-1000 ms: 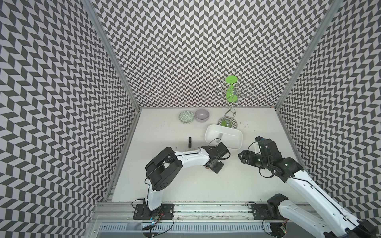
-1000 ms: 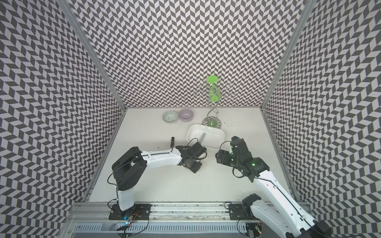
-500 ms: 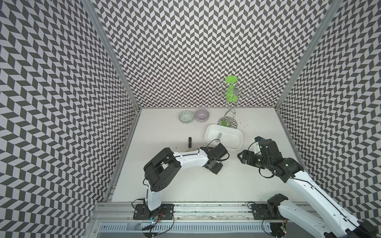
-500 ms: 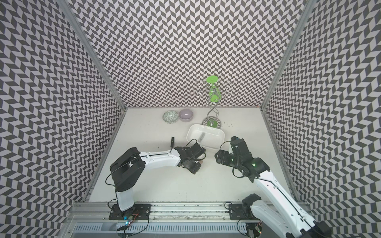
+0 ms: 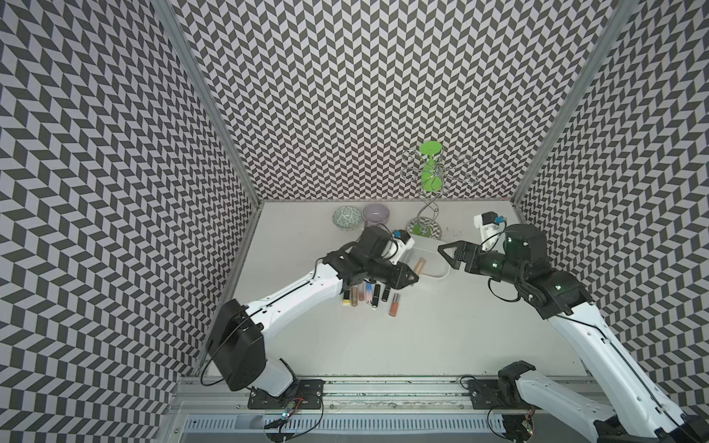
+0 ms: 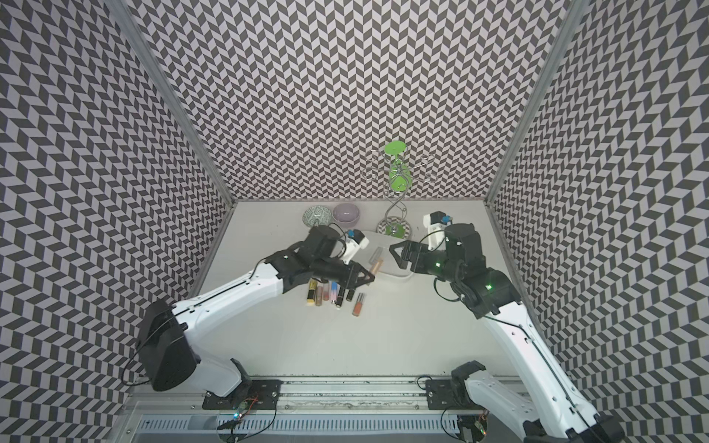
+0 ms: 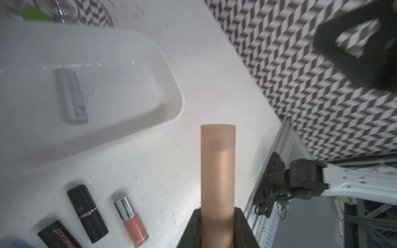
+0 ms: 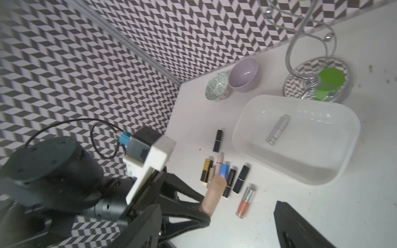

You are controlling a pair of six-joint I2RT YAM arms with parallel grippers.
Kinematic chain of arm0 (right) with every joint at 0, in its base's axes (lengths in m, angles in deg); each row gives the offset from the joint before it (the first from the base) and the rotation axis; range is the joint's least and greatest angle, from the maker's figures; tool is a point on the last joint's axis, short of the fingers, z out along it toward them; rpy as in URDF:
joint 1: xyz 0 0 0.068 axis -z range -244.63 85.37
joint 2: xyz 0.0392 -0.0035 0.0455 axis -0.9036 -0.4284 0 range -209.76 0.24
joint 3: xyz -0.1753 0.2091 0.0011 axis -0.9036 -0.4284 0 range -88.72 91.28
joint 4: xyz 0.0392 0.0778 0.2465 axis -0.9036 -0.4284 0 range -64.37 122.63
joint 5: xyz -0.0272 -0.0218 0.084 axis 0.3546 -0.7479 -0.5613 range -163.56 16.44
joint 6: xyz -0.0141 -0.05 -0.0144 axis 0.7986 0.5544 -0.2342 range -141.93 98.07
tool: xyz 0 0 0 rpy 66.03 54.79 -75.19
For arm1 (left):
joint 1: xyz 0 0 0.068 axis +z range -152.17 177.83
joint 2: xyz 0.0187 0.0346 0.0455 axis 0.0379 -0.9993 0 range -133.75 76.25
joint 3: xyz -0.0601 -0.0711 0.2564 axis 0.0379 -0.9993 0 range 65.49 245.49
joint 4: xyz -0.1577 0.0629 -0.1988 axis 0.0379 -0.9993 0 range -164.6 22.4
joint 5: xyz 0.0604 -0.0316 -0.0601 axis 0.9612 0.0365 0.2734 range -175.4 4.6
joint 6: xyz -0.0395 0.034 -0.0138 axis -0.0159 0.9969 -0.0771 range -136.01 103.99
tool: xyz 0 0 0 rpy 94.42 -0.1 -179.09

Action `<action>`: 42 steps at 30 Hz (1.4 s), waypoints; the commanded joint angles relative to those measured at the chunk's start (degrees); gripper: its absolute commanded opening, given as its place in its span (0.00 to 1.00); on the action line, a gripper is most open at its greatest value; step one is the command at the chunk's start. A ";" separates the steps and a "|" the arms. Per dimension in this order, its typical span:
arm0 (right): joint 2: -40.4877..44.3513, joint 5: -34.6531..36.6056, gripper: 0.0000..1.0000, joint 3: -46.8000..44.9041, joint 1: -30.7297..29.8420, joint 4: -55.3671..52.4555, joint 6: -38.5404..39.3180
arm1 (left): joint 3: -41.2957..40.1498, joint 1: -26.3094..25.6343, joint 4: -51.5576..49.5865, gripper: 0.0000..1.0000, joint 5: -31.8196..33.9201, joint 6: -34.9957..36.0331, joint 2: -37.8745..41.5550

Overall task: Put the lipstick into the storage box
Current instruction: Pick up the lipstick at the center of the board.

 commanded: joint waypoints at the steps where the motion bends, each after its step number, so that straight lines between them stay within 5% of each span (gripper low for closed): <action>1: -1.26 -11.86 0.87 1.29 0.87 10.11 -2.17 | -3.27 4.71 11.94 0.17 -13.75 -8.51 3.54; 7: -2.92 -27.86 0.86 -4.06 0.81 31.20 -12.26 | -5.23 6.25 21.59 0.16 -20.40 -15.23 5.70; 26: -7.74 -30.70 0.70 -5.85 -1.92 37.12 -13.25 | -4.21 6.25 31.05 0.16 -24.18 -21.68 3.68; 42: -8.70 -26.88 0.38 -7.33 -5.02 40.43 -14.99 | -4.28 5.72 31.67 0.16 -24.07 -21.97 3.02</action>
